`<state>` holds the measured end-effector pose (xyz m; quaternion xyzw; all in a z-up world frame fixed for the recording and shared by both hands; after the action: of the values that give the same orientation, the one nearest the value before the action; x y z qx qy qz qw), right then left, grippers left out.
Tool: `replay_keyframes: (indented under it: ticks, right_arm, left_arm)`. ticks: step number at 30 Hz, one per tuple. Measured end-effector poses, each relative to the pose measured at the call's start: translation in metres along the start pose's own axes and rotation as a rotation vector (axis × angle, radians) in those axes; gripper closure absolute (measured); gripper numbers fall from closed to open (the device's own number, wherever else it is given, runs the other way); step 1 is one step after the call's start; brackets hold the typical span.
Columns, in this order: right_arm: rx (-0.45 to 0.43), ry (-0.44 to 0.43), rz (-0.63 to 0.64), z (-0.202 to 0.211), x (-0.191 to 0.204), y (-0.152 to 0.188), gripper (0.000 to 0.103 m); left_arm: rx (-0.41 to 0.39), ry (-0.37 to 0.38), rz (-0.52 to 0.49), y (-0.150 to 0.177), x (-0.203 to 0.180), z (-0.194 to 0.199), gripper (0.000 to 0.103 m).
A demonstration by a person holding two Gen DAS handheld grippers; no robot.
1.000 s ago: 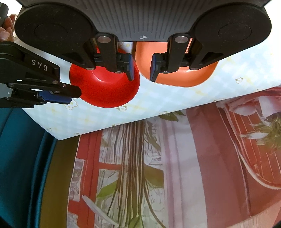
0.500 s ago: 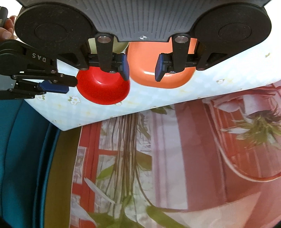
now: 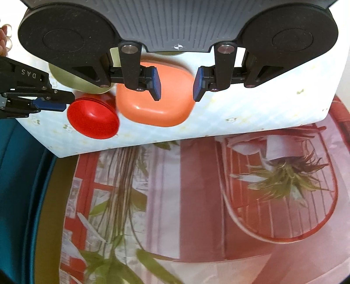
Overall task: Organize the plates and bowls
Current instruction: 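Withdraw both grippers and move them toward the green plates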
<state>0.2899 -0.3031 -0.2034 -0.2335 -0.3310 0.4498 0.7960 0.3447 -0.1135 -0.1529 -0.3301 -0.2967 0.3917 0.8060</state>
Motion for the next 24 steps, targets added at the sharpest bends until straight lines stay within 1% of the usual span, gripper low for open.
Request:
replay_keyframes:
  ticks: [8, 14, 24]
  right_arm:
    - [0.009, -0.019, 0.009, -0.006, 0.019, 0.005, 0.084]
    - [0.013, -0.032, 0.015, -0.011, 0.029, 0.006, 0.084]
    - [0.016, -0.038, 0.017, -0.016, 0.035, 0.006, 0.084]
  left_arm:
    - [0.015, -0.013, 0.011, 0.015, 0.014, 0.0, 0.069]
    - [0.023, -0.021, 0.035, 0.019, 0.025, -0.003, 0.069]
    - [0.036, -0.01, 0.043, 0.026, 0.025, -0.01, 0.069]
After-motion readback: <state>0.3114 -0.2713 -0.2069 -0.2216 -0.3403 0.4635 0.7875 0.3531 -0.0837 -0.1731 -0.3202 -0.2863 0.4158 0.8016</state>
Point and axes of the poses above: each gripper's, at about its wrist camera, not at the fingertips, and z roughly against the way its jaws point, x to its left, y to its underside, the point moved 10 cm from there along -z, roughly the way its jaws point, and after that the axes turned 14 degrees about -z, right-handed, at the moved point
